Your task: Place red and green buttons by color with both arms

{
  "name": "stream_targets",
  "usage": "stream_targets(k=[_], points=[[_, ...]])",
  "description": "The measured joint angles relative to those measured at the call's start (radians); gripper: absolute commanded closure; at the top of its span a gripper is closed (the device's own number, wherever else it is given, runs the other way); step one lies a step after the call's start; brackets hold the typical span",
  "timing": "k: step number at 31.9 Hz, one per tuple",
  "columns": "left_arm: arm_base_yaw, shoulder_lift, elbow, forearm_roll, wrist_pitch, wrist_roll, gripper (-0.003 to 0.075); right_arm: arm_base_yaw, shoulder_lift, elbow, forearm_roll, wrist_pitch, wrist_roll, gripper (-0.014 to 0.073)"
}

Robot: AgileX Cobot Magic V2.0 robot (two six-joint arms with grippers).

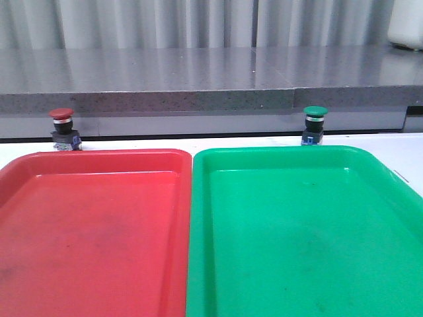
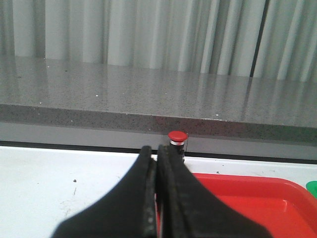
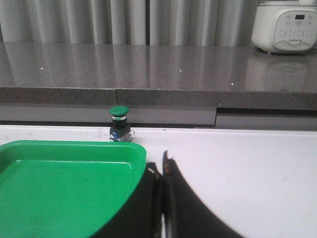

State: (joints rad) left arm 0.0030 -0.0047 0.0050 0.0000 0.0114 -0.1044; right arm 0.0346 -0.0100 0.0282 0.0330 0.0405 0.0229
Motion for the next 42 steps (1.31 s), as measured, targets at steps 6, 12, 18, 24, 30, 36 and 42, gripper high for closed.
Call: stream_targets(k=[6,12,18,24,30,36,42], points=[[0.0,0.0,0.0,0.0,0.0,0.0,0.074,0.0,0.0,0.0,0.0,0.0,0.0,0.0701],[0.0,0.0,0.0,0.0,0.0,0.0,0.074,0.0,0.0,0.0,0.0,0.0,0.0,0.0701],[0.0,0.0,0.0,0.0,0.0,0.0,0.074,0.0,0.0,0.0,0.0,-0.002,0.0,0.0701],[0.0,0.0,0.0,0.0,-0.037,0.0,0.074,0.0,0.0,-0.002,0.0,-0.03,0.0,0.0701],[0.0,0.0,-0.12,0.0,0.002,0.0,0.074,0.0,0.0,-0.17,0.0,0.083,0.0,0.0701],[0.0,0.038,-0.416,0.0,0.17,0.0,0.074,0.0,0.075,-0.423,0.0,0.243,-0.028,0.0701],[0.0,0.211,-0.628,0.0,0.382,0.0,0.074,0.0,0.279,-0.599,0.0,0.365,-0.033,0.0701]])
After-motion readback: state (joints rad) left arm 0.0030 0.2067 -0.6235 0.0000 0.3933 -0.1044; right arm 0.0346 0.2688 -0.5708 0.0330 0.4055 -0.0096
